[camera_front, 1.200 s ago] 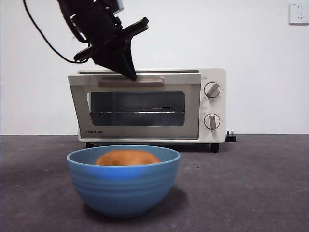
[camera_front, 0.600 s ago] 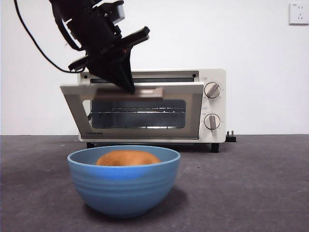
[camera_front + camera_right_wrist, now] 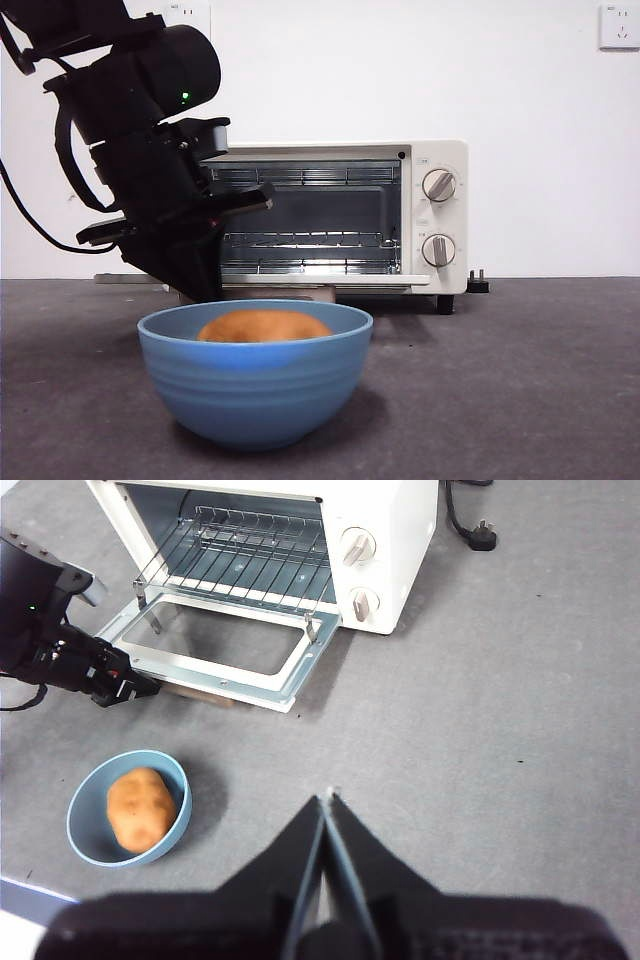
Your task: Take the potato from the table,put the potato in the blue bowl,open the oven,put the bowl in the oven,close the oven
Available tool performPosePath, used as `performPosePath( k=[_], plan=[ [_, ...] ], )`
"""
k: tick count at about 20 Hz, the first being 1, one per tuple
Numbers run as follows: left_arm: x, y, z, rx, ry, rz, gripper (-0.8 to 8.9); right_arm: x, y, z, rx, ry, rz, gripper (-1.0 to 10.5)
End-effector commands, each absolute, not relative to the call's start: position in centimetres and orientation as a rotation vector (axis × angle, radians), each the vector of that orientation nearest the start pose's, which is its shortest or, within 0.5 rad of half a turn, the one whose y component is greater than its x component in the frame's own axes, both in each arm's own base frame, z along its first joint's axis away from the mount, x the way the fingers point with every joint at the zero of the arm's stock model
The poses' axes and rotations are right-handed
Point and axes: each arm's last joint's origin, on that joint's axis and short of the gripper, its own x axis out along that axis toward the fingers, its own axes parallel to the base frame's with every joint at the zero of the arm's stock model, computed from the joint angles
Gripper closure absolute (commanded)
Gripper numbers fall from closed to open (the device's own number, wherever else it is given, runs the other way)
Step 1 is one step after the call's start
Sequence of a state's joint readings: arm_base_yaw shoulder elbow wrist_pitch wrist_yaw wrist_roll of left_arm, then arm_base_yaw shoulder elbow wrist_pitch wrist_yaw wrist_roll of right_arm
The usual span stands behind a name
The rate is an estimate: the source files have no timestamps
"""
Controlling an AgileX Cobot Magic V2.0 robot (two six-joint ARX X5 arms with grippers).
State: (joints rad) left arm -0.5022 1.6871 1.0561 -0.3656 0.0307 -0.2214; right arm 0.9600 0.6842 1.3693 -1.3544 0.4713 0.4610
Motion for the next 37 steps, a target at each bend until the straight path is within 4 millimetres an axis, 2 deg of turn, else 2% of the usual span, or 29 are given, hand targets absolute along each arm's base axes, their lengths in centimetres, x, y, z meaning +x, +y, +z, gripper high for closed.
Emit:
performPosePath(
  k=[1,6,9,12,17,21,23,25,29,35,37],
  plan=[
    [30.2,-16.4,19.6,0.034,0.958,-0.366,8.20,3.3,2.4,41.3,0.001,0.609,0.332,9.6],
    [29.0,-16.4,20.0,0.064,1.016,-0.407,8.20,3.3,2.4,41.3,-0.001,0.611,0.334,9.6],
    [27.4,-16.1,21.7,0.123,1.030,-0.442,8.20,3.3,2.5,41.2,0.005,0.626,0.360,9.6],
    [25.1,-14.9,24.4,0.154,1.042,-0.475,8.20,3.4,3.0,41.2,0.011,0.672,0.422,9.6],
    [19.6,-12.0,30.2,0.121,0.951,-0.539,8.20,5.3,6.3,40.6,-0.040,0.814,0.489,9.6],
    [15.2,-9.4,32.6,0.110,0.934,-0.559,8.20,8.1,10.9,39.4,-0.120,0.922,0.585,9.6],
    [13.3,-8.3,33.2,0.113,0.936,-0.560,8.20,9.8,13.3,37.9,-0.154,0.984,0.605,9.6],
    [11.9,-7.5,33.7,0.111,0.927,-0.561,8.20,11.8,15.0,35.3,-0.161,1.078,0.625,9.6],
    [10.0,-6.3,34.3,0.101,0.898,-0.563,8.20,16.1,16.5,29.2,-0.032,1.234,0.663,9.6],
    [9.2,-5.8,34.3,0.099,0.904,-0.561,8.20,19.3,17.7,26.0,0.013,1.276,0.605,9.3],
    [9.1,-5.8,34.2,0.102,0.918,-0.558,8.20,19.9,18.3,24.9,0.005,1.313,0.599,8.5]
  ],
)
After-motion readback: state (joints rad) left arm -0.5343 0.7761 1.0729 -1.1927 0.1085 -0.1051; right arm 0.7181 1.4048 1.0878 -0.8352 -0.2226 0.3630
